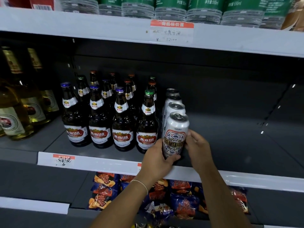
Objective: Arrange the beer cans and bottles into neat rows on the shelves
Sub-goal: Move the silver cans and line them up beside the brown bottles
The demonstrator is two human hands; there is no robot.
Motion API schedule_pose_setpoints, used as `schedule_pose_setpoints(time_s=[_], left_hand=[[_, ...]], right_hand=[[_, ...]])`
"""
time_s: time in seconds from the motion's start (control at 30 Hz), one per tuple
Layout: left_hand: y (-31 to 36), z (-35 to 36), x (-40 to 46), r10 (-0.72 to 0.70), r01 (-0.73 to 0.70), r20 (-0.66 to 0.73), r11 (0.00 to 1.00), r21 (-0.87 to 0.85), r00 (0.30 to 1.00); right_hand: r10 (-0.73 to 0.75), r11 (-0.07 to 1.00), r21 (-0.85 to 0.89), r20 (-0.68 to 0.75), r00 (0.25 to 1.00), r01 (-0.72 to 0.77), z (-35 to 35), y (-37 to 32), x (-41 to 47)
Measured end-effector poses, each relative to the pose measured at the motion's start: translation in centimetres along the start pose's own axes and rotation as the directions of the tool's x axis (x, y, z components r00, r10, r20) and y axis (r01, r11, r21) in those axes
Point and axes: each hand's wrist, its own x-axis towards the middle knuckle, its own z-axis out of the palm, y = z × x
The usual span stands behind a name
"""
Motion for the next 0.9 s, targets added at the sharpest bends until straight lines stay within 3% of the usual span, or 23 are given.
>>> schedule_pose_setpoints(time_s=[0.1,0.2,0.9], left_hand=[[-0.1,0.1,0.1,-0.005,0.005,-0.012,1.000,0.002,1.000],[-0.2,0.2,0.1,0.008,-0.008,-0.014,1.000,0.000,1.000],[-0.9,0.5,0.3,0.054,-0.053,-0.023,0.998,0.019,0.998]], right_hand=[[-0.106,0.993,-0.031,0.098,0.990,0.110,-0.2,-0.9,-2.9],[-0.112,0.993,-0.017,0.156,0.981,0.116,0.0,-0.7,-3.9],[-0.107,0.993,-0.047,0.120,0.987,0.113,0.1,0.7,-3.5]])
